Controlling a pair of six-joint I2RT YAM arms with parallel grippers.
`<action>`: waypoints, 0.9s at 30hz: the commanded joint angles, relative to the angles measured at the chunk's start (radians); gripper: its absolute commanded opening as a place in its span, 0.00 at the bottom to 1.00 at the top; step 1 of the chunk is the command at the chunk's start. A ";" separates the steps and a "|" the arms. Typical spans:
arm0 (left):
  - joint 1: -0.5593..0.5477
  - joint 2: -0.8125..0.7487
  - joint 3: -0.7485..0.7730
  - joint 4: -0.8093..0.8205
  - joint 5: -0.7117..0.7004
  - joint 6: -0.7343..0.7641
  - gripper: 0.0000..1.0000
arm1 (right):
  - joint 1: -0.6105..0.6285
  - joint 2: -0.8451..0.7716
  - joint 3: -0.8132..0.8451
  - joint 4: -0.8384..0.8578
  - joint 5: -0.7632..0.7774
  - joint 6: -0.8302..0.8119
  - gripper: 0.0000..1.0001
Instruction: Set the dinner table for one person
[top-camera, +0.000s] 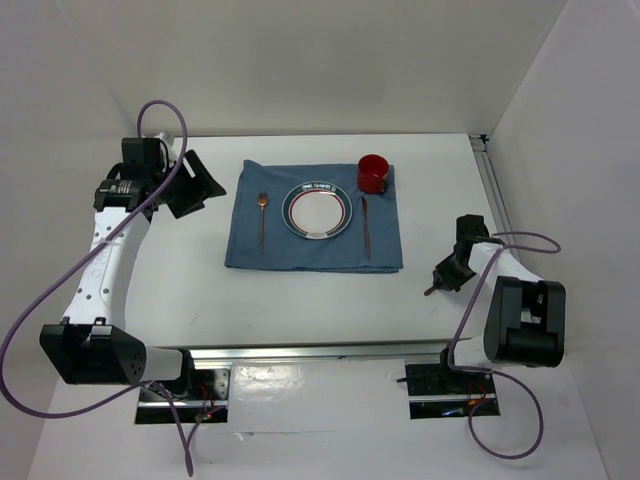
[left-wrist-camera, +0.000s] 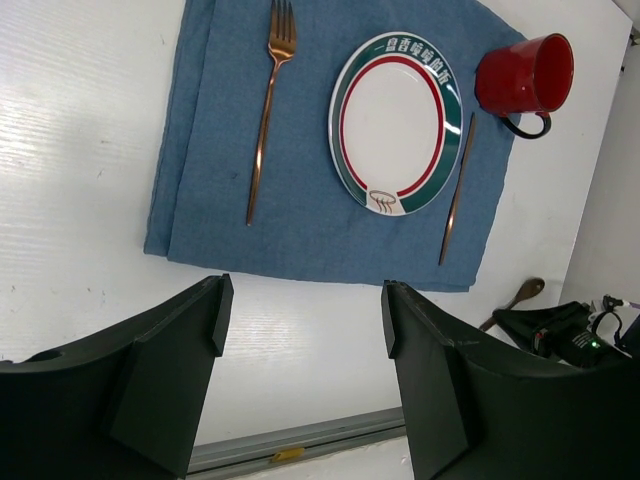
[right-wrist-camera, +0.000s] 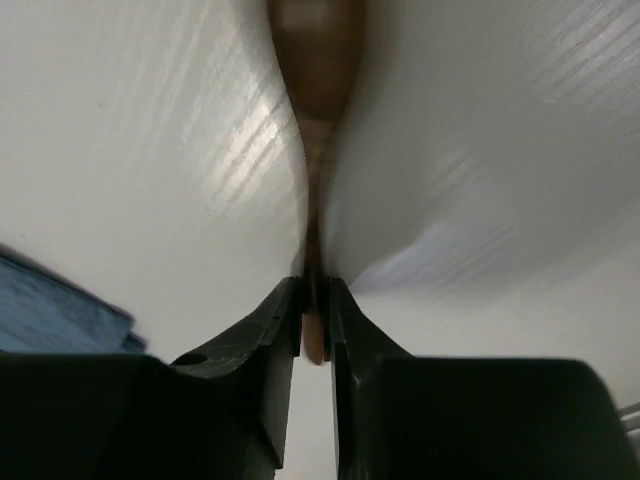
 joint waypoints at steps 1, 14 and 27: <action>-0.002 0.003 0.019 0.030 0.011 0.030 0.78 | -0.007 -0.008 0.043 0.050 0.063 -0.017 0.20; -0.002 0.012 0.019 0.030 0.001 0.021 0.78 | 0.318 0.186 0.469 -0.003 -0.185 -0.450 0.00; -0.002 -0.006 0.028 0.003 -0.008 0.021 0.78 | 0.435 0.473 0.637 0.011 -0.132 -0.450 0.02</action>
